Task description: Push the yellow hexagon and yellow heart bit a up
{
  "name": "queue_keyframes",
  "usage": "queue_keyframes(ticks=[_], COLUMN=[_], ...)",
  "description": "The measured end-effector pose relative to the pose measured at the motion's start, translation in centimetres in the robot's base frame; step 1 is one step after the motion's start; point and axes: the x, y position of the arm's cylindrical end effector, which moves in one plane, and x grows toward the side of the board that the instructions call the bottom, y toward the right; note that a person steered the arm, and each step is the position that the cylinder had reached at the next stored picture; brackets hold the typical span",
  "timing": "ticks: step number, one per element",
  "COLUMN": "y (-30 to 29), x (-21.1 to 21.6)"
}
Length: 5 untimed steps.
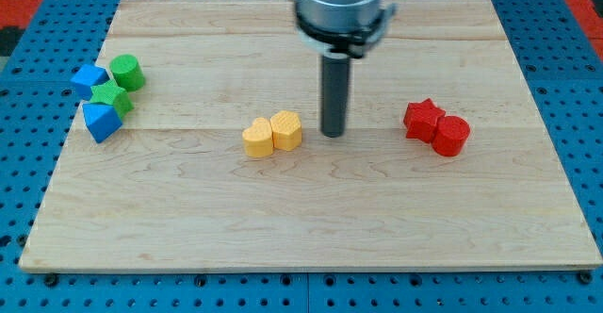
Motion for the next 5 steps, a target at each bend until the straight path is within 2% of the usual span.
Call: queue_keyframes(ticks=[1, 3, 4, 5], y=[2.0, -2.2, -5.3, -9.8], x=[5.6, 2.2, 6.3, 3.6])
